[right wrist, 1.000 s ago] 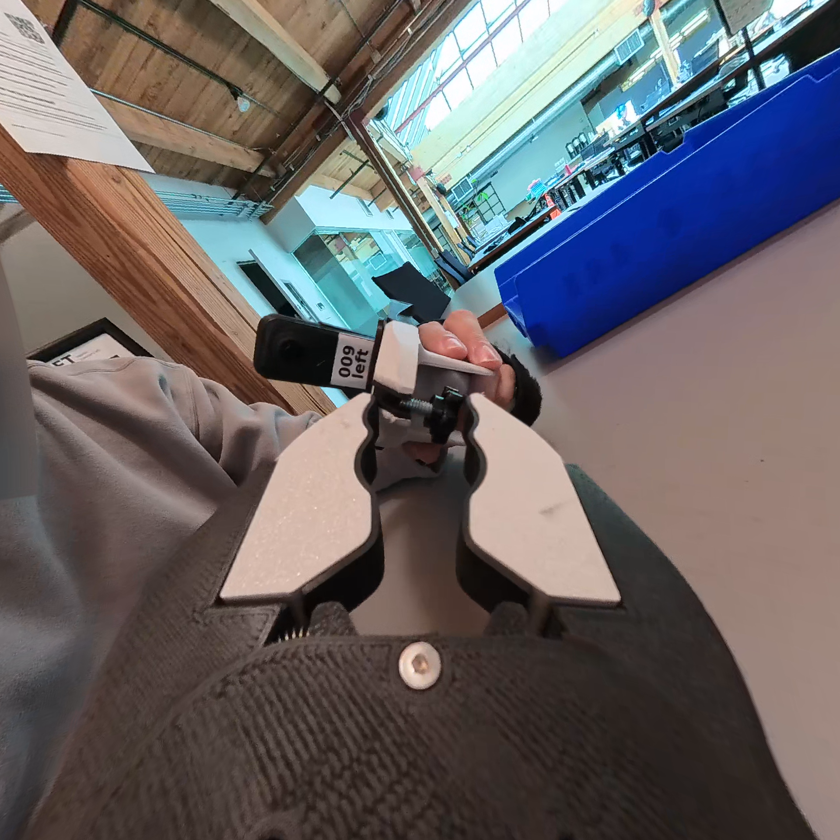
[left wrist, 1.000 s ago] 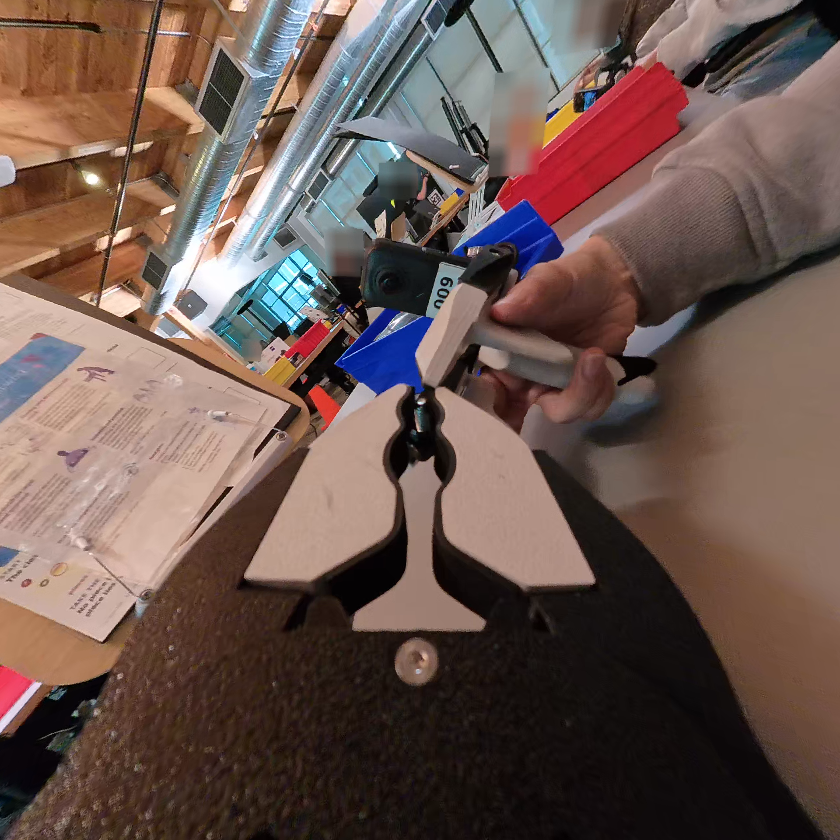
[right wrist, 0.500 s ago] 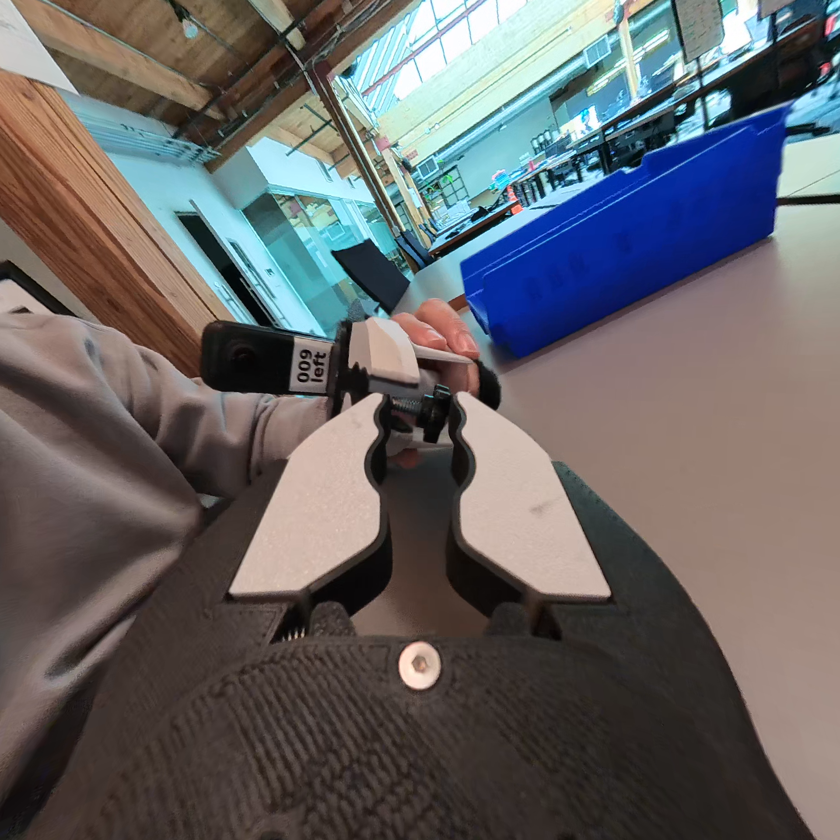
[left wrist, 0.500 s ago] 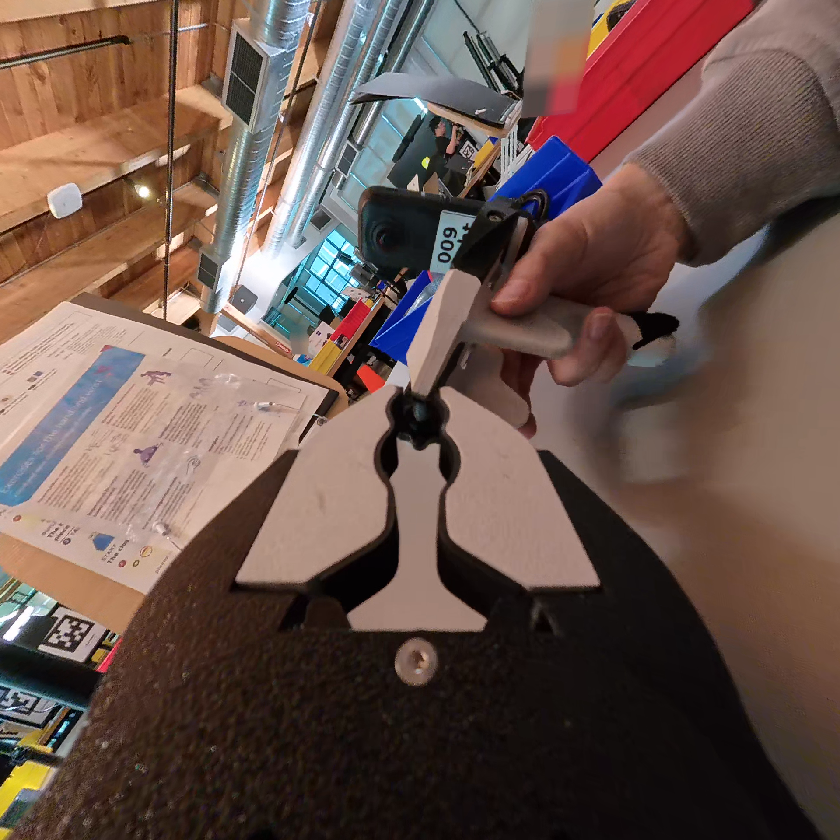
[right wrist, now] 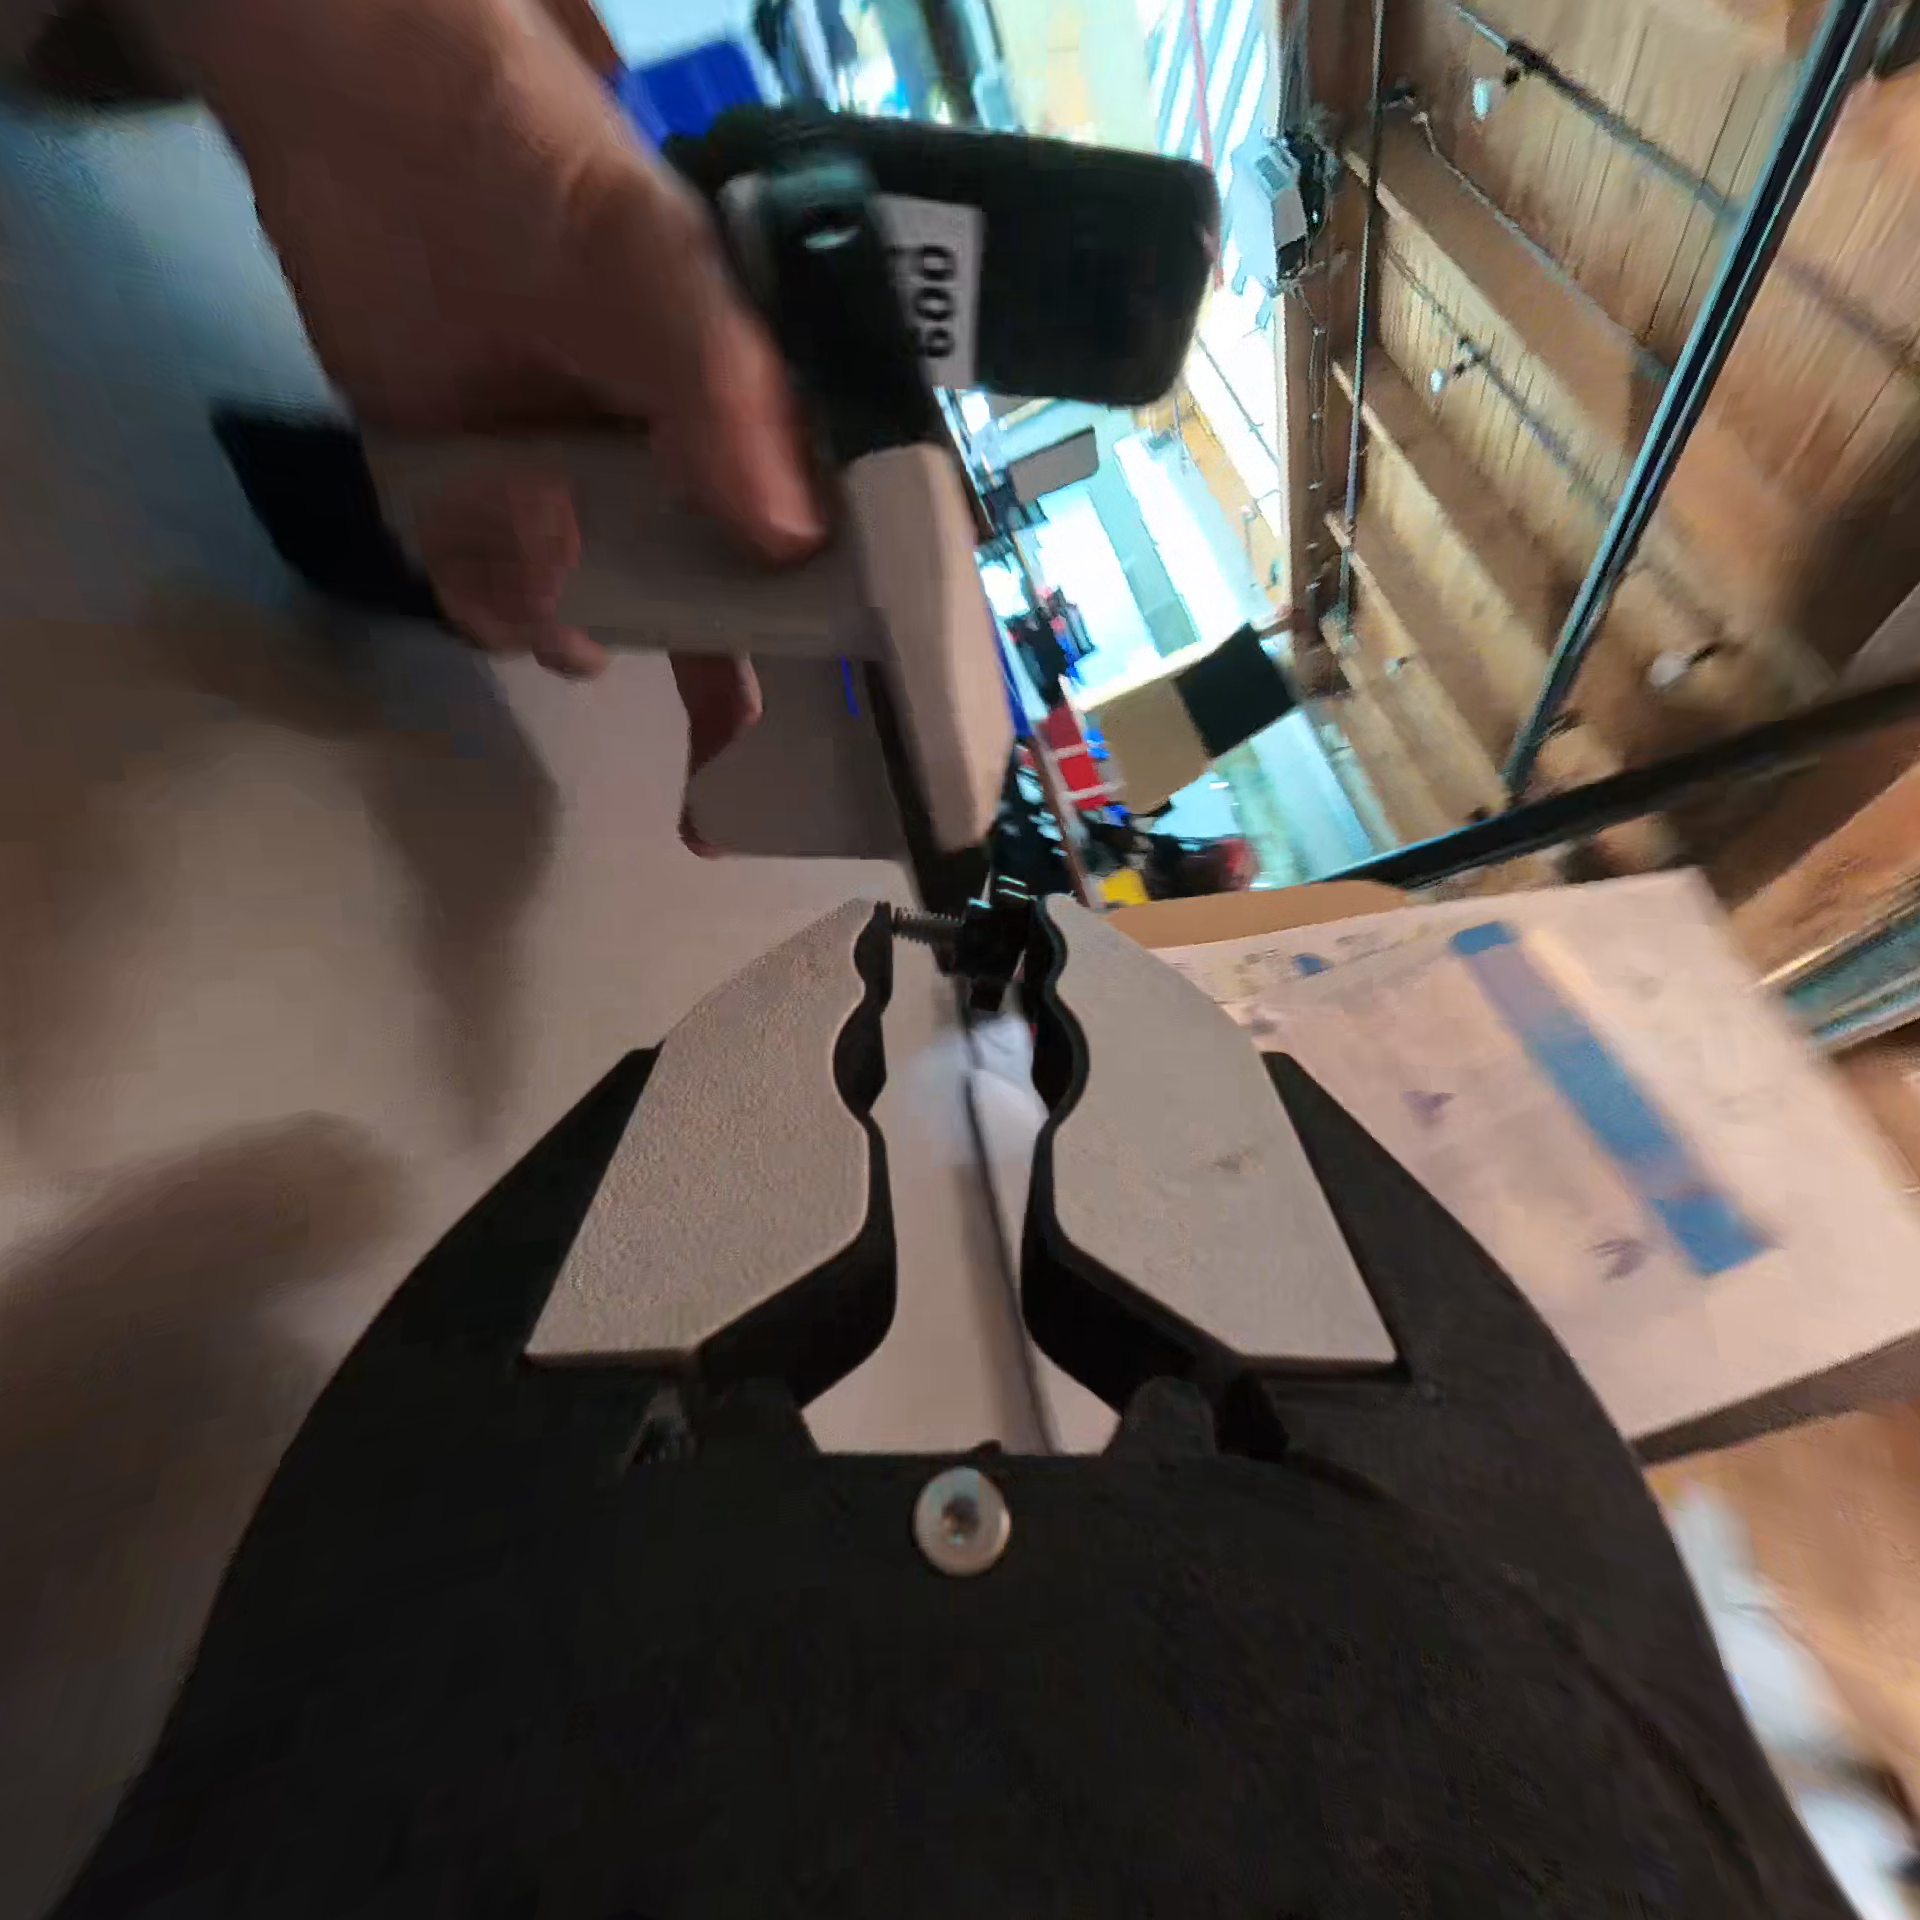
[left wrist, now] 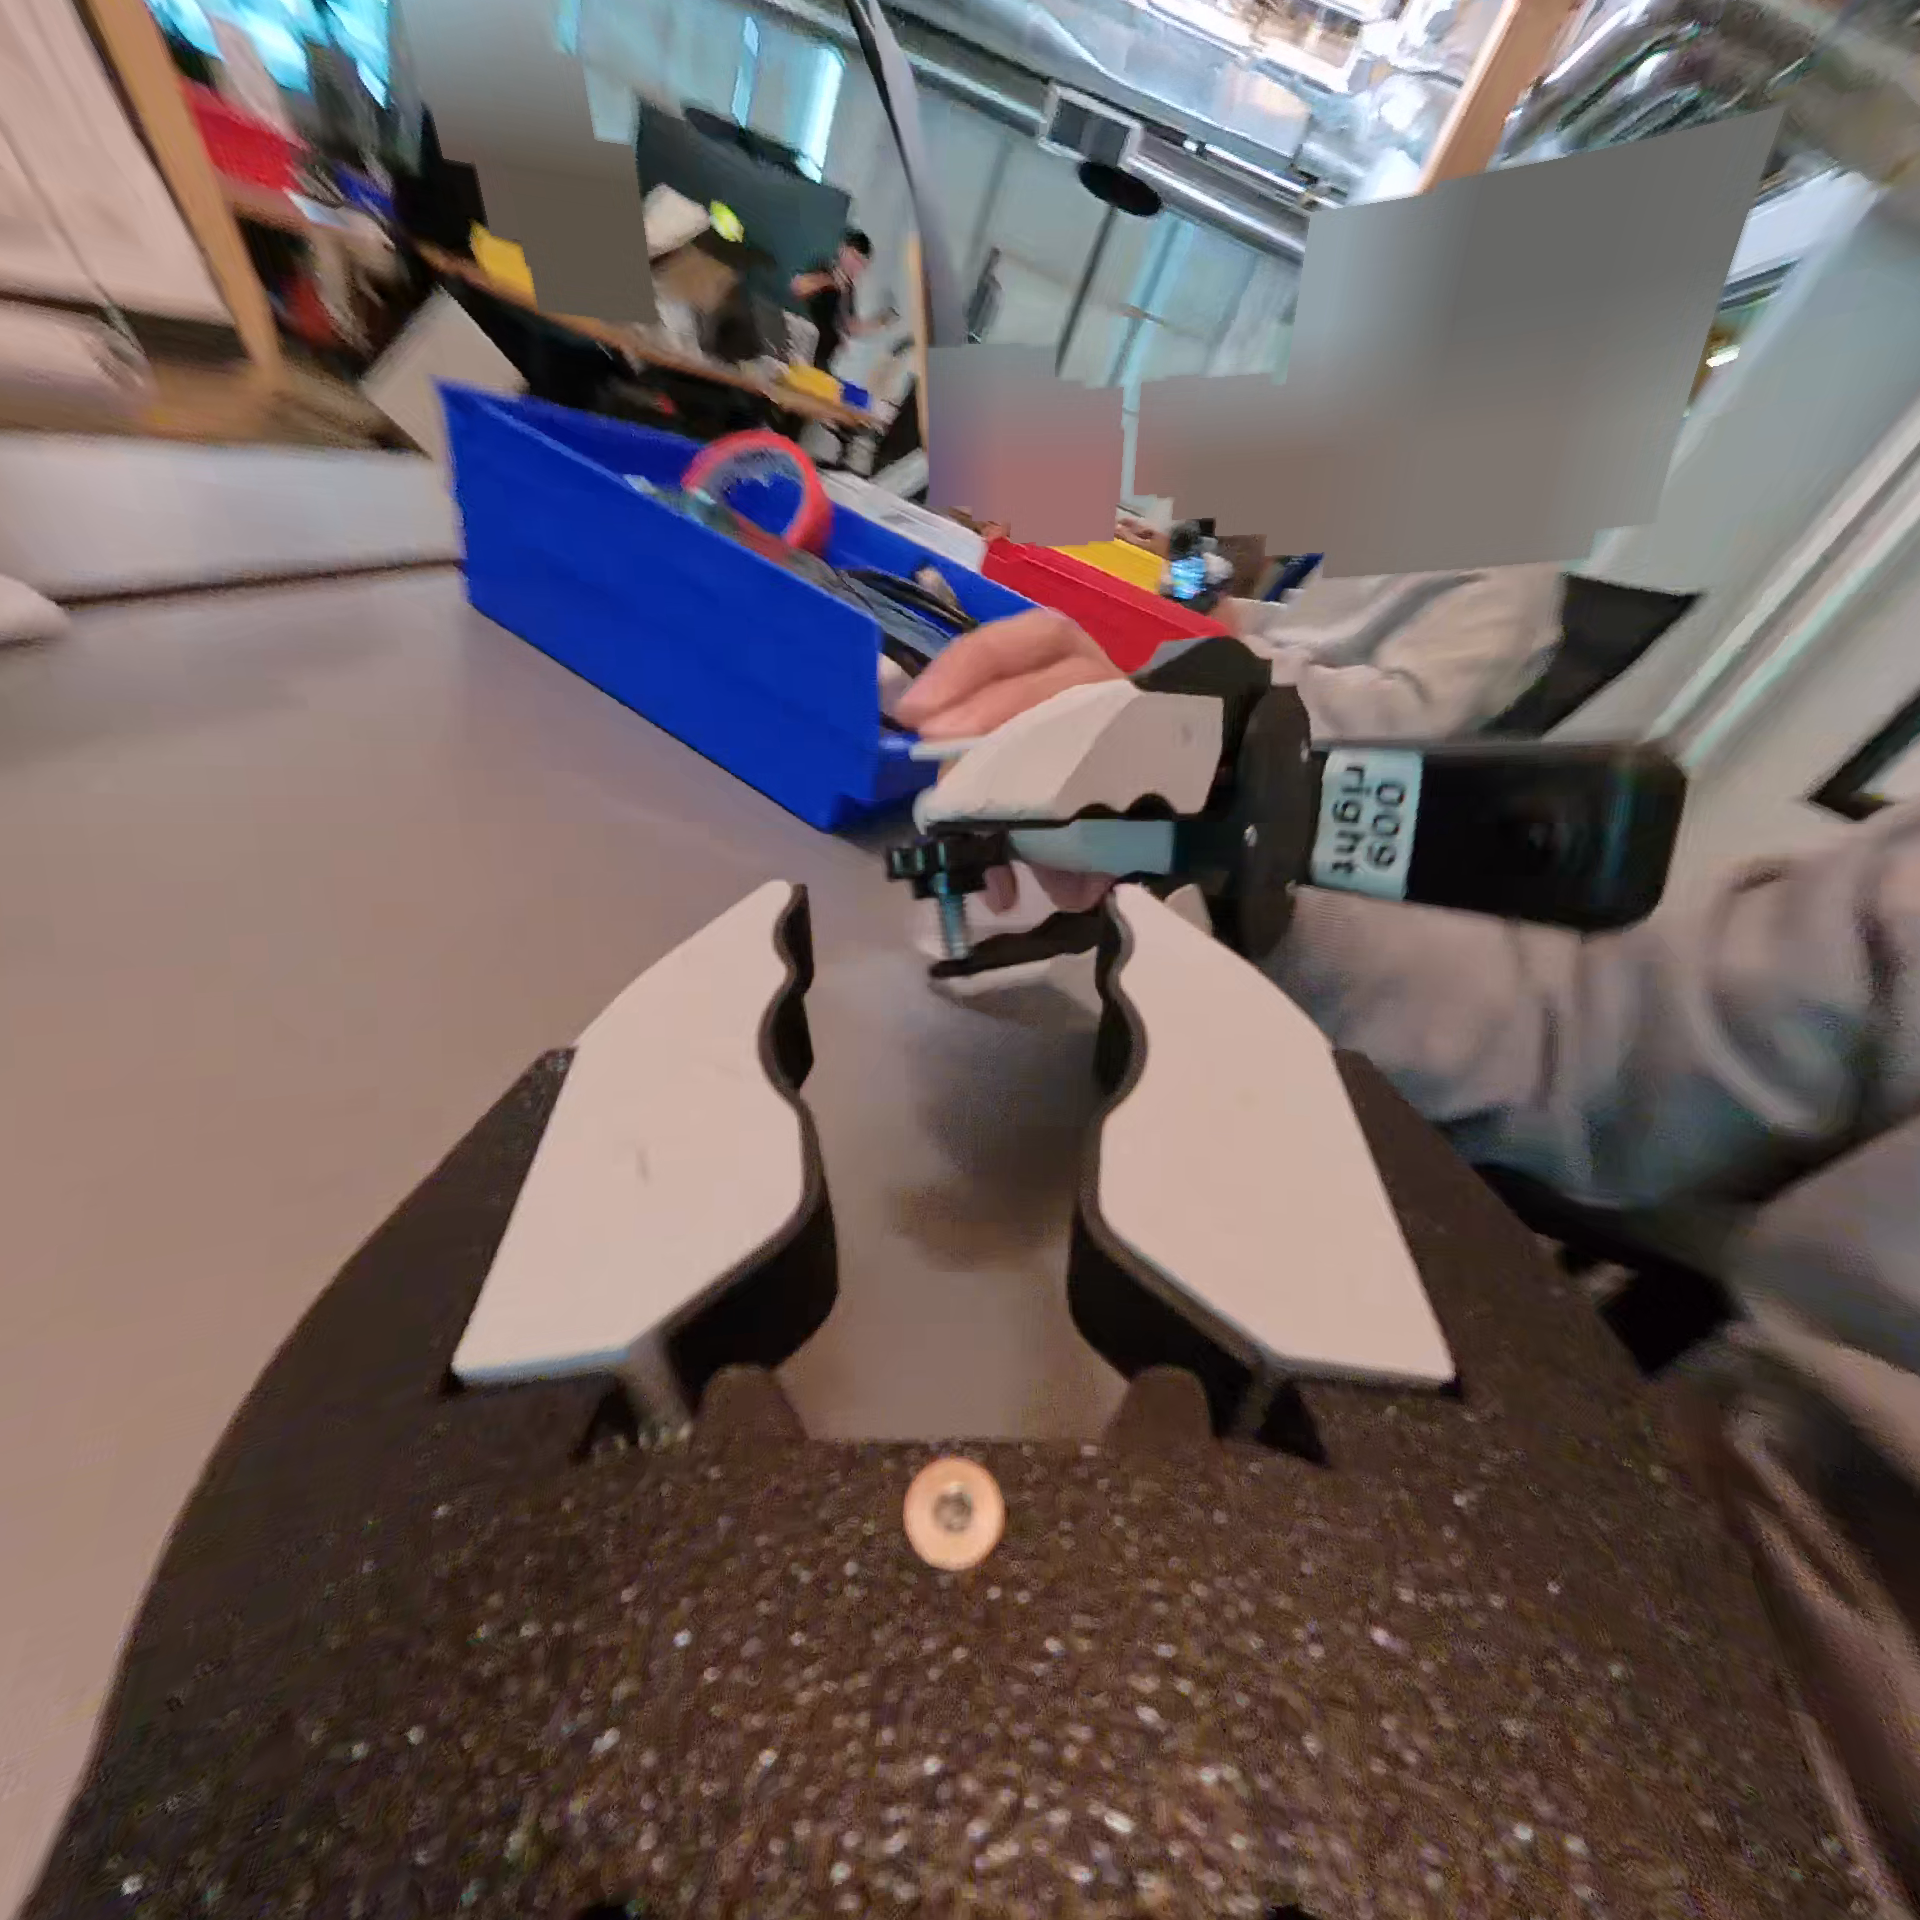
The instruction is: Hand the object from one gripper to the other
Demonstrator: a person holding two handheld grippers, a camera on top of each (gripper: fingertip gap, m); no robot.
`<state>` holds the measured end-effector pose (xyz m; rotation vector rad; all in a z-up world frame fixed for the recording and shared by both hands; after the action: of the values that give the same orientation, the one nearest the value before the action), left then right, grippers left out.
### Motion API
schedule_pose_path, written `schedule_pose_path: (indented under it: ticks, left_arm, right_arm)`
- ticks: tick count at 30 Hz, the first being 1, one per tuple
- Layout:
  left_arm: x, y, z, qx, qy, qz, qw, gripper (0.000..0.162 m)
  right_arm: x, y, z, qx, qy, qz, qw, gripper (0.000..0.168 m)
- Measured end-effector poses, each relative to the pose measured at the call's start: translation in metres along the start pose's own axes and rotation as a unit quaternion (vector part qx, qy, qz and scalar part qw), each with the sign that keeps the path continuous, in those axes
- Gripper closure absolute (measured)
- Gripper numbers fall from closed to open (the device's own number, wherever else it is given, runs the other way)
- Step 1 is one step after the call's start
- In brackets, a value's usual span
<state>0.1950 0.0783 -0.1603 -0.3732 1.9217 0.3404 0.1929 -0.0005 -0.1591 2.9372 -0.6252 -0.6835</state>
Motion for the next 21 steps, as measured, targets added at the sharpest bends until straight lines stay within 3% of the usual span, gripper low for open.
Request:
schedule_pose_path:
  ticks: [3,15,18,21]
  left_arm:
    - [0.009,-0.006,-0.002,0.014,0.023,0.035,0.999,0.110]
    - [0.012,-0.007,0.001,-0.062,-0.088,0.039,0.993,0.139]
    - [0.009,-0.006,0.000,-0.066,-0.108,0.031,0.992,0.139]
    - [-0.001,0.000,0.006,-0.119,-0.149,-0.005,0.982,0.139]
  right_arm:
    - [-0.003,-0.003,0.006,0.014,0.096,0.041,0.994,0.145]
    - [-0.003,-0.006,0.014,-0.005,0.132,0.061,0.989,0.144]
    - [-0.003,-0.004,0.009,0.010,0.095,0.051,0.994,0.144]
    - [-0.003,0.003,-0.009,0.024,-0.073,-0.007,0.997,0.123]
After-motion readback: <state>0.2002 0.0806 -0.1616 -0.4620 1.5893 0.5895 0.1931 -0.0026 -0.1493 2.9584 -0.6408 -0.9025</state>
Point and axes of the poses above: each gripper's, where its closed fingertips meet, y back along the fingers, x out of its underside, z = x × y across the jaws, the point moved 5 cm from there along y, back along the fingers, and after that the axes turned 8 degrees about -x, right-handed, at the moved point
